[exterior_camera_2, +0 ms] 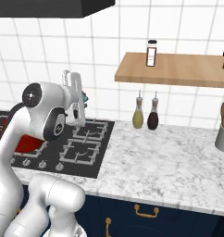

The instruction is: Put the squash and broccoli in the pot. Retrieve the spatula and lightly stir the vegetables in the pot.

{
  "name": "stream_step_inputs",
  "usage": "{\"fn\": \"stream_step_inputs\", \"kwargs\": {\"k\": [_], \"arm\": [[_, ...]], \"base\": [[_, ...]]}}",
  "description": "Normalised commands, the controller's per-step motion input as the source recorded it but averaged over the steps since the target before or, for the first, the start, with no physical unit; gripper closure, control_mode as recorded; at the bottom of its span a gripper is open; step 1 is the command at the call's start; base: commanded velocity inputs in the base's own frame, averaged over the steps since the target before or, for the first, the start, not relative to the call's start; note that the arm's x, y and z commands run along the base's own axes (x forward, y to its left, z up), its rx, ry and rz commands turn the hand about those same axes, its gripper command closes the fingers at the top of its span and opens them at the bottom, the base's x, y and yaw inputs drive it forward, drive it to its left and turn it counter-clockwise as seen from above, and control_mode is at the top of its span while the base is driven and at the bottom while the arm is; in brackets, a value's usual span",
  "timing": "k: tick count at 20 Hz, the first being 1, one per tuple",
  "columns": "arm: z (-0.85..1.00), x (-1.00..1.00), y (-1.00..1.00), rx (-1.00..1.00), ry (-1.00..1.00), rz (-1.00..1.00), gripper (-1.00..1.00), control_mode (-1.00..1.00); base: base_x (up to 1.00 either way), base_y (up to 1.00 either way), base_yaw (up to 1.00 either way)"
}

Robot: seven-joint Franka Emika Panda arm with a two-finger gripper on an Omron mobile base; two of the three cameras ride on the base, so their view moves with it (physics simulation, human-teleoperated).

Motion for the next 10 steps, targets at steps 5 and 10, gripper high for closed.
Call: {"fn": "stream_step_inputs", "kwargs": {"k": [5, 10], "arm": [[0.07, 0.11, 0.0, -0.52, 0.0, 0.42, 1.0, -1.0], [0.05, 0.13, 0.22, -0.55, -0.14, 0.28, 1.0, -1.0]], "base": [[0.0, 0.0, 0.0], [0.0, 0.0, 0.0]]}}
